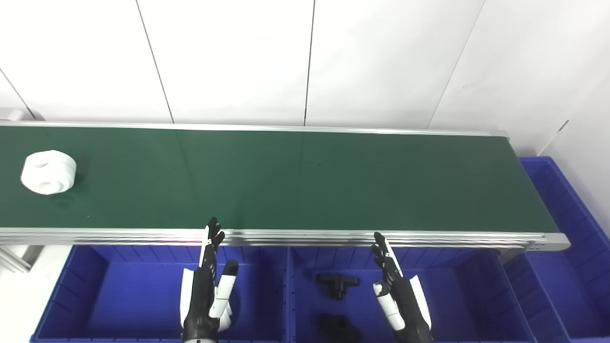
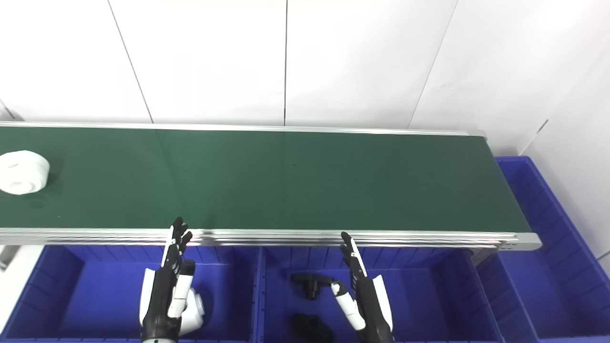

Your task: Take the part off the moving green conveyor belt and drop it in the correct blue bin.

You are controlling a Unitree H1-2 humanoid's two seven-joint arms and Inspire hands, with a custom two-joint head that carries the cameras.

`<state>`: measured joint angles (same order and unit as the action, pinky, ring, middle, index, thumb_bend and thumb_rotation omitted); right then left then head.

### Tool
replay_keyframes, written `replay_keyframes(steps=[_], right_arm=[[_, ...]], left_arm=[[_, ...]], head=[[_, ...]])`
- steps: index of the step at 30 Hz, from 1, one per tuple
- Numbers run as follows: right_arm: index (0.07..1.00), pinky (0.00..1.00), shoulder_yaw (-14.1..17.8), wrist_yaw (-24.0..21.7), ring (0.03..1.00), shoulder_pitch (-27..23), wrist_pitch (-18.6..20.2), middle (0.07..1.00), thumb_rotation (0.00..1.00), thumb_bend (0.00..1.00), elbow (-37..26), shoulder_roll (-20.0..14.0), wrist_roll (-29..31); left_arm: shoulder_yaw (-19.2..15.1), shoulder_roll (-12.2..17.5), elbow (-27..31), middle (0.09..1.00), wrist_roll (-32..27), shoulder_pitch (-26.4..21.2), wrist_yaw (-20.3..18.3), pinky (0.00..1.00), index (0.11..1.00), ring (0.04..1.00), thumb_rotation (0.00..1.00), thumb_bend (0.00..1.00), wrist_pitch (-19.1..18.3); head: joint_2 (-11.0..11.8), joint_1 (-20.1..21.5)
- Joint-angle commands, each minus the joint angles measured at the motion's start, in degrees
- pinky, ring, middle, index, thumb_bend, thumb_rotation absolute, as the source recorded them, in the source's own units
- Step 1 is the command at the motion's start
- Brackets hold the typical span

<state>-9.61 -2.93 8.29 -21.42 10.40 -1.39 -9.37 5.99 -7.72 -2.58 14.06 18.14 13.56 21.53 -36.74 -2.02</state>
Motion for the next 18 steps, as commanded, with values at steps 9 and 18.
replay_keyframes(steps=[9, 18], right_arm=[[0.986, 0.97, -0.26, -0.03, 0.969, -0.84, 0.13, 1.0, 0.96, 0.87, -1.04, 0.18, -0.12], [0.984, 0.97, -0.43, -0.13, 0.973, -0.79, 0.33, 1.0, 0.96, 0.86, -1.38, 0.37, 0.13]], left_arm=[[0.22, -0.57, 1.49, 0.982, 0.15, -0.51, -0.37, 1.0, 1.0, 0.954, 0.99, 0.71, 1.0], [0.12, -0.48, 1.92, 0.982, -0.13, -0.33, -0.96, 1.0, 1.0, 0.955, 0.99, 0.72, 0.26]], head=[[0.1, -0.02], [0.09, 0.11]])
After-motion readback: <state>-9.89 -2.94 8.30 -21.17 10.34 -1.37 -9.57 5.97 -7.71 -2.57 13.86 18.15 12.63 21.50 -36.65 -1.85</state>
